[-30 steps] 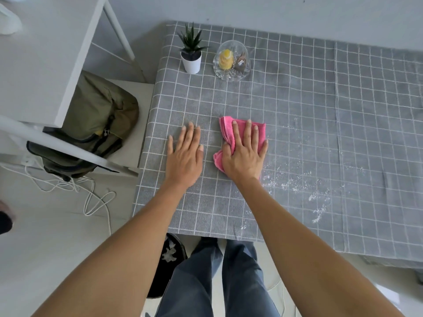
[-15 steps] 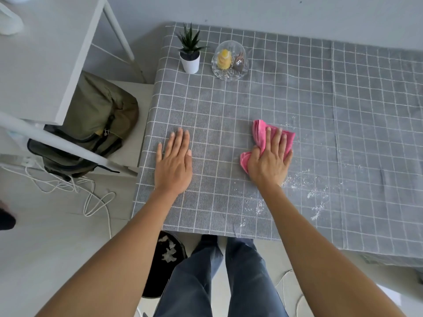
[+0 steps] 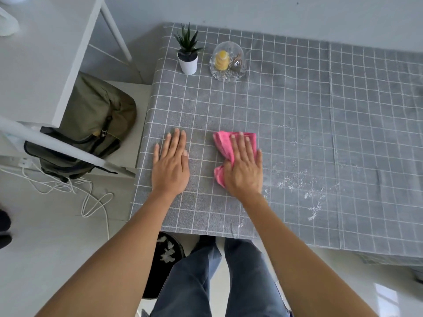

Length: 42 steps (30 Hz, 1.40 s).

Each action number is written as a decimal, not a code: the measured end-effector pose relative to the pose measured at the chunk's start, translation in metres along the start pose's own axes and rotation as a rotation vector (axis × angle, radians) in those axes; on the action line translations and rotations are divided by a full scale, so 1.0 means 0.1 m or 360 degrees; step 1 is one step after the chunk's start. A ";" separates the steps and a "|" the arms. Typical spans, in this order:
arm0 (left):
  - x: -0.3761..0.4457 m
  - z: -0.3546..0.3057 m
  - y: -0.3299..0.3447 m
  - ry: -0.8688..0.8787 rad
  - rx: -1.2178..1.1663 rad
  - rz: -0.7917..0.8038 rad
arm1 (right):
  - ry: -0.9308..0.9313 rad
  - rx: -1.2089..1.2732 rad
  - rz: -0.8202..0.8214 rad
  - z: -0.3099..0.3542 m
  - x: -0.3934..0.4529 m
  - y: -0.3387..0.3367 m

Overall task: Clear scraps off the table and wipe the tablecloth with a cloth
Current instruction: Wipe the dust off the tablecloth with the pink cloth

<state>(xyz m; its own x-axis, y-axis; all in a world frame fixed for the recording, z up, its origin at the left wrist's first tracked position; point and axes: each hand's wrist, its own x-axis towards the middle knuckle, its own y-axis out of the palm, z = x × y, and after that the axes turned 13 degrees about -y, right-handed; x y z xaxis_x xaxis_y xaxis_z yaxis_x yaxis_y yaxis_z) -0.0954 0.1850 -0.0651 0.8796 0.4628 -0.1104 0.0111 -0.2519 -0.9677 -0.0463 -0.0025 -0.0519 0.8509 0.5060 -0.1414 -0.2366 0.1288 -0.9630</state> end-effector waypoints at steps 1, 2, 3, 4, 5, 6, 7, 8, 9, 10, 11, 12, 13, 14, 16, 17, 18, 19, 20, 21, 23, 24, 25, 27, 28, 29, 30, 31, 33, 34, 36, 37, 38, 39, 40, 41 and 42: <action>0.00 0.00 0.00 0.0001 -0.0012 0.0004 | 0.0097 -0.0028 -0.0004 -0.15 -0.04 -0.02; 0.00 0.00 -0.01 0.0004 -0.0022 0.0007 | 0.0192 -0.0038 -0.0020 -0.29 -0.08 -0.05; -0.01 0.00 -0.02 0.0007 -0.0029 0.0004 | 0.0267 -0.0033 -0.0039 -0.40 -0.11 -0.08; -0.01 -0.01 -0.02 0.0008 -0.0032 0.0000 | 0.0309 -0.0012 -0.0055 -0.46 -0.13 -0.11; -0.01 -0.01 -0.02 0.0006 -0.0034 0.0000 | 0.0329 0.0025 -0.0070 -0.48 -0.14 -0.12; -0.01 -0.01 -0.02 0.0000 -0.0031 0.0001 | 0.0342 0.0075 -0.0091 -0.45 -0.14 -0.12; -0.01 -0.01 -0.02 -0.0008 -0.0024 -0.0001 | 0.0355 0.0126 -0.0124 -0.41 -0.12 -0.12; -0.01 -0.01 -0.01 -0.0015 -0.0011 -0.0006 | 0.0361 0.0170 -0.0160 -0.35 -0.09 -0.12; -0.01 -0.01 -0.01 -0.0022 0.0001 -0.0010 | 0.0352 0.0199 -0.0186 -0.30 -0.06 -0.12; 0.00 -0.02 -0.01 -0.0028 0.0009 -0.0010 | 0.0315 0.0209 -0.0192 -0.25 -0.03 -0.11; 0.00 -0.02 -0.01 -0.0033 0.0013 -0.0009 | 0.0256 0.0198 -0.0180 -0.18 0.01 -0.10; -0.01 -0.02 -0.01 -0.0036 0.0014 -0.0011 | 0.0186 0.0175 -0.0152 -0.10 0.05 -0.09; -0.01 -0.03 -0.01 -0.0034 0.0014 -0.0014 | 0.0104 0.0152 -0.0118 0.00 0.09 -0.05; -0.01 -0.03 -0.01 -0.0029 0.0012 -0.0016 | 0.0013 0.0139 -0.0091 0.13 0.14 -0.02; -0.01 -0.03 -0.01 -0.0019 0.0010 -0.0018 | -0.0131 0.0170 -0.0054 0.40 0.19 0.06; -0.01 -0.02 -0.02 -0.0017 0.0004 -0.0023 | -0.0153 0.0209 -0.0048 0.48 0.21 0.07; -0.01 -0.02 -0.02 -0.0015 -0.0007 -0.0028 | -0.0159 0.0237 -0.0047 0.51 0.21 0.07; -0.01 -0.02 -0.02 -0.0010 -0.0015 -0.0030 | -0.0165 0.0246 -0.0043 0.50 0.20 0.07; -0.01 -0.02 -0.02 -0.0007 -0.0019 -0.0029 | -0.0174 0.0253 -0.0049 0.46 0.17 0.05; -0.01 -0.02 -0.01 -0.0008 -0.0018 -0.0027 | -0.0178 0.0259 -0.0055 0.40 0.13 0.04; -0.01 -0.01 -0.01 -0.0011 -0.0009 -0.0024 | -0.0133 0.0246 -0.0047 0.27 0.03 0.02; -0.01 -0.01 -0.01 -0.0009 -0.0005 -0.0025 | -0.0084 0.0220 -0.0030 0.17 -0.02 0.01; 0.00 -0.01 -0.02 -0.0007 -0.0009 -0.0024 | -0.0028 0.0175 -0.0013 0.06 -0.09 0.00; -0.01 -0.01 -0.02 -0.0005 -0.0027 -0.0015 | 0.0093 0.0080 -0.0013 -0.25 -0.24 -0.05; -0.01 -0.01 -0.02 -0.0005 -0.0029 -0.0011 | 0.0160 0.0076 -0.0034 -0.41 -0.33 -0.09; -0.01 -0.01 -0.02 -0.0008 -0.0023 -0.0011 | 0.0222 0.0122 -0.0071 -0.55 -0.41 -0.13; -0.01 -0.01 -0.02 -0.0012 -0.0014 -0.0018 | 0.0261 0.0188 -0.0121 -0.65 -0.48 -0.17; -0.01 -0.01 -0.01 -0.0014 -0.0001 -0.0026 | 0.0283 0.0222 -0.0161 -0.70 -0.52 -0.19; -0.01 -0.01 -0.01 -0.0013 0.0021 -0.0018 | 0.0355 0.0112 -0.0146 -0.69 -0.54 -0.20; -0.02 -0.01 -0.01 -0.0012 0.0028 -0.0005 | 0.0413 0.0023 -0.0104 -0.66 -0.53 -0.18; -0.09 -0.03 0.00 -0.0001 0.0037 0.0013 | 0.0486 -0.0106 -0.0043 -0.56 -0.47 -0.17; -0.15 -0.04 0.00 0.0001 0.0041 0.0018 | 0.0463 -0.0160 -0.0012 -0.49 -0.45 -0.16; -0.22 -0.05 0.02 0.0001 0.0043 0.0020 | 0.0395 -0.0203 0.0020 -0.41 -0.42 -0.14; -0.30 -0.06 0.03 0.0001 0.0043 0.0018 | 0.0293 -0.0210 0.0046 -0.31 -0.38 -0.11; -0.38 -0.07 0.04 0.0004 0.0042 0.0007 | 0.0180 -0.0177 0.0066 -0.17 -0.34 -0.08; -0.45 -0.06 0.05 0.0008 0.0035 -0.0005 | 0.0072 -0.0131 0.0081 -0.01 -0.29 -0.04; -0.50 -0.05 0.05 0.0015 0.0023 -0.0011 | -0.0021 -0.0099 0.0089 0.16 -0.26 0.03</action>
<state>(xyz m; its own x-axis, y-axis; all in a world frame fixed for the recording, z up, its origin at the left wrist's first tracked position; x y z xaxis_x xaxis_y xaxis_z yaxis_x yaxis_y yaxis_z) -0.1370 0.1565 -0.0635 0.8838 0.4566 -0.1017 0.0102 -0.2362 -0.9717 -0.0768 -0.0022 -0.0471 0.8307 0.5222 -0.1929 -0.2538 0.0468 -0.9661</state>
